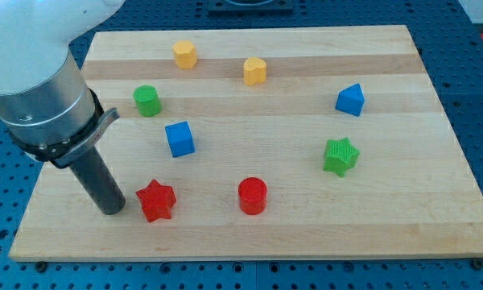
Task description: Push the red star into the red circle
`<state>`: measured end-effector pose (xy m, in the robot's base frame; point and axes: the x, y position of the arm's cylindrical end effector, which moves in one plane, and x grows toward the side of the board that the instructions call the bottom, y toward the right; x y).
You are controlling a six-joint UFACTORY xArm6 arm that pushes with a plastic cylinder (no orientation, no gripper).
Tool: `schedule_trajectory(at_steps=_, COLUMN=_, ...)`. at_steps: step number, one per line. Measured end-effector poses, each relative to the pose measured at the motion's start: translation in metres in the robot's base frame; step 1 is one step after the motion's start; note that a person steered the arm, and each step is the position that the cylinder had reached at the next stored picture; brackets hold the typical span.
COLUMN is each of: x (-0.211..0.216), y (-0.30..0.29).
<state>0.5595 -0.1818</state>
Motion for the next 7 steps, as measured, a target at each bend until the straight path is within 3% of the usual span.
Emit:
schedule_trajectory(at_steps=5, x=-0.002, y=0.097)
schedule_trajectory(at_steps=7, x=-0.005, y=0.104)
